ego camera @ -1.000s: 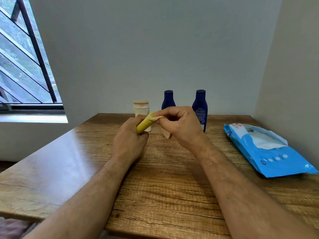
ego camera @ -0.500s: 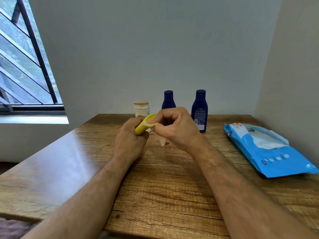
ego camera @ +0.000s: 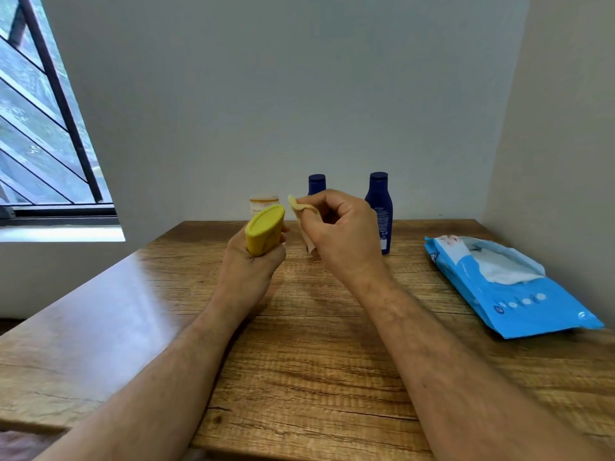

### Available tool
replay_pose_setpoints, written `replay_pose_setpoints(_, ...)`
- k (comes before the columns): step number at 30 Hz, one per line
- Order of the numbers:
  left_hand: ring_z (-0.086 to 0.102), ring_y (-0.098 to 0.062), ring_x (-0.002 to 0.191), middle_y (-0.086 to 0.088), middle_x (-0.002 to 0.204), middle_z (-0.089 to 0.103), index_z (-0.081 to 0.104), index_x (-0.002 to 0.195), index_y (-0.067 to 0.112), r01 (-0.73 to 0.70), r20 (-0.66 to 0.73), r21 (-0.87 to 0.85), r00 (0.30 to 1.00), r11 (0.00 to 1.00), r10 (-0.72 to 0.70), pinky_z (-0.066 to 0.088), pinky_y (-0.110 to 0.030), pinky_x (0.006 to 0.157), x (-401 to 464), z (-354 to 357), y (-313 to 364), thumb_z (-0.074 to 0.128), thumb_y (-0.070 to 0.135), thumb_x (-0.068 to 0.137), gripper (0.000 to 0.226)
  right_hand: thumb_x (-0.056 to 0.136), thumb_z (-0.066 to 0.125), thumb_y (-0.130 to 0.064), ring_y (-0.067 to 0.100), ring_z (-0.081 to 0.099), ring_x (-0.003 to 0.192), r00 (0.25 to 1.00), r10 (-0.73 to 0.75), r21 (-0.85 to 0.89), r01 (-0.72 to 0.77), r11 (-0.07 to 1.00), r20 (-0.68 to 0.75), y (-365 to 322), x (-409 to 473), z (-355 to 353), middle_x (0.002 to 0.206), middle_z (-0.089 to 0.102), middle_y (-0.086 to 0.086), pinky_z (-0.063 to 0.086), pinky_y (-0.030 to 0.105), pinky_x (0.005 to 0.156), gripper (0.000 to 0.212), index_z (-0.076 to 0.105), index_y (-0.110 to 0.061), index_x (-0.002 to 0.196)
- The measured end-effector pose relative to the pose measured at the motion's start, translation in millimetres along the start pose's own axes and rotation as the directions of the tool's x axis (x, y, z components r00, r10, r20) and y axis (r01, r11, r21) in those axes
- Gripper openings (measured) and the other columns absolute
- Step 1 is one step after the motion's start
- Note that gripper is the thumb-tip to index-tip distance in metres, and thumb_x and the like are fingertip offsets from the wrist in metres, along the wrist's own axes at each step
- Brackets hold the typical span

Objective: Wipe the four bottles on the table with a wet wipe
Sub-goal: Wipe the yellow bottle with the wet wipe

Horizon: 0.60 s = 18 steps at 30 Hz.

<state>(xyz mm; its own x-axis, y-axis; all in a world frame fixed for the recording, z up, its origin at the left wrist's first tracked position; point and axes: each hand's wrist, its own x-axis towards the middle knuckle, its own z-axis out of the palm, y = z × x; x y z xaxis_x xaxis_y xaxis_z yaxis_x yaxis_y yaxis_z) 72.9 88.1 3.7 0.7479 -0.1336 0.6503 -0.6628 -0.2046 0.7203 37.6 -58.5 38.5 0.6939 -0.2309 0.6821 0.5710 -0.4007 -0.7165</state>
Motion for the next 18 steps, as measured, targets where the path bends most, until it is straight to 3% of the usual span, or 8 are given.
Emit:
replay_pose_setpoints(3,0.064,-0.001,0.083,0.002,0.091,0.069,0.068,0.098,0.020,-0.002,0.061,0.026,0.998,1.000,0.000,0.049,-0.010,0.073,-0.9,0.7,0.2,0.064,-0.003,0.090,0.024,0.092,0.069,-0.017,0.004,0.066,0.074,0.998,-0.045,0.026,0.044,0.999,0.046,-0.6,-0.2,0.1,0.086,0.072,-0.013,0.052,0.016,0.061,0.017,0.078,-0.024,0.106)
replay_pose_setpoints(6,0.064,-0.024,0.077,-0.015,0.085,0.068,0.068,0.093,0.008,0.040,0.076,-0.090,0.997,0.995,-0.034,0.053,-0.032,0.069,-0.3,1.1,-1.1,0.065,0.001,0.091,0.008,0.091,0.072,-0.018,0.004,0.067,0.071,0.986,0.000,-0.006,0.001,1.000,0.166,2.3,0.3,-0.1,0.085,0.075,-0.011,0.052,0.015,0.059,0.014,0.079,-0.021,0.102)
replay_pose_setpoints(8,0.063,-0.027,0.073,-0.014,0.080,0.067,0.068,0.088,0.009,0.071,0.081,-0.207,0.995,0.976,-0.055,0.055,-0.040,0.069,0.3,0.8,-1.1,0.067,0.007,0.086,0.003,0.089,0.072,-0.020,0.001,0.068,0.072,0.967,0.028,-0.089,-0.006,0.996,0.253,5.9,0.6,0.2,0.086,0.076,-0.010,0.056,0.018,0.064,0.012,0.080,-0.023,0.098)
replay_pose_setpoints(11,0.065,-0.027,0.072,-0.018,0.078,0.066,0.068,0.091,0.006,0.196,0.092,-0.389,0.981,0.900,-0.173,0.056,-0.045,0.070,0.8,0.5,-2.1,0.061,0.013,0.076,0.018,0.090,0.070,-0.020,-0.004,0.065,0.077,0.976,-0.002,-0.114,0.027,0.993,0.216,5.8,-1.6,1.1,0.085,0.073,-0.014,0.053,0.012,0.067,0.015,0.079,-0.025,0.100)
replay_pose_setpoints(14,0.064,-0.029,0.063,-0.018,0.078,0.062,0.057,0.110,-0.002,0.335,0.167,-0.620,0.940,0.710,-0.297,0.056,-0.036,0.053,0.1,2.8,1.7,0.050,0.019,0.073,0.043,0.093,0.067,-0.018,-0.002,0.064,0.085,0.991,-0.051,-0.077,0.061,0.995,0.124,2.3,0.2,-0.3,0.094,0.071,-0.012,0.050,0.009,0.072,0.018,0.079,-0.027,0.104)
replay_pose_setpoints(18,0.062,-0.026,0.060,-0.018,0.083,0.058,0.052,0.123,0.002,0.389,0.135,-0.696,0.896,0.604,-0.422,0.055,-0.033,0.051,3.1,-0.1,-0.4,0.053,0.026,0.073,0.055,0.091,0.069,-0.014,-0.009,0.061,0.077,0.976,-0.010,-0.111,0.035,0.993,0.218,4.7,-0.7,0.7,0.084,0.068,-0.022,0.046,0.009,0.070,0.021,0.079,-0.027,0.105)
